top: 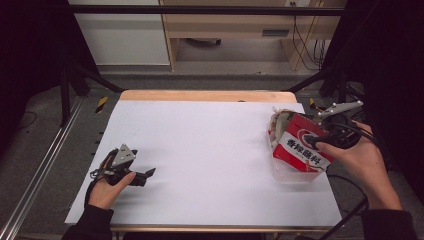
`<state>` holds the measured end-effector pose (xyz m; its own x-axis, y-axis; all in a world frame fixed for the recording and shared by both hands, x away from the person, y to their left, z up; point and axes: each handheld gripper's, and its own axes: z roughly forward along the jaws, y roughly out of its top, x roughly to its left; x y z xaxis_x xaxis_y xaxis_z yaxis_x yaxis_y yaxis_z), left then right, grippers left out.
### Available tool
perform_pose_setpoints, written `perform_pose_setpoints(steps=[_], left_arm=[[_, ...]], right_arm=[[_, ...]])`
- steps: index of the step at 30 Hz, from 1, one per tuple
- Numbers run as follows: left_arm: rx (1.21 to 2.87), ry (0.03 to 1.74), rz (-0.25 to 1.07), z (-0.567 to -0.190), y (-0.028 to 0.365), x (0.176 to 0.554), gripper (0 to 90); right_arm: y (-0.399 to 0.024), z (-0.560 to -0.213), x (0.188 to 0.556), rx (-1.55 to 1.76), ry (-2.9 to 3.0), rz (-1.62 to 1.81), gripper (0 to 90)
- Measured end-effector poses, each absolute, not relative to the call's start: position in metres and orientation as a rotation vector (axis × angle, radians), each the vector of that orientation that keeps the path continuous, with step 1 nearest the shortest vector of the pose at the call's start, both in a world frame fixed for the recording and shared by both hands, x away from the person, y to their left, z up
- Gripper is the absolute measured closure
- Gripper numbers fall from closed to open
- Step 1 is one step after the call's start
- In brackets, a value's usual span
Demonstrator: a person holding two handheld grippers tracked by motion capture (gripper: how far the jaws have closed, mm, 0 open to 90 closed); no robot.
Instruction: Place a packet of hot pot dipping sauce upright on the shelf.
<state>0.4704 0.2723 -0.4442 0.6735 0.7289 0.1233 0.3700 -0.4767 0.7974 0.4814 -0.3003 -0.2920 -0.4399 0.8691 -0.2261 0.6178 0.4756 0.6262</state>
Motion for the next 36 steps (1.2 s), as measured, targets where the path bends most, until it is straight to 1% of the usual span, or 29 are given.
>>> perform_pose_setpoints(steps=[6, 19, 29, 36], left_arm=[[2.104, 0.844, 0.587, -0.444, 0.273, 0.471, 6.1], [2.103, 0.850, 0.592, -0.444, 0.274, 0.471, 6.1], [2.107, 0.857, 0.596, -0.444, 0.275, 0.471, 5.4], [2.097, 0.871, 0.600, -0.444, 0.277, 0.472, 5.2]], right_arm=[[-0.280, -0.280, 0.487, 1.187, 2.130, 0.670, 21.9], [-0.226, -0.255, 0.493, 1.111, 2.033, 0.811, 11.3], [-0.175, -0.250, 0.489, 1.060, 2.001, 0.919, 10.9], [-0.141, -0.268, 0.486, 1.031, 2.020, 0.991, 10.4]])
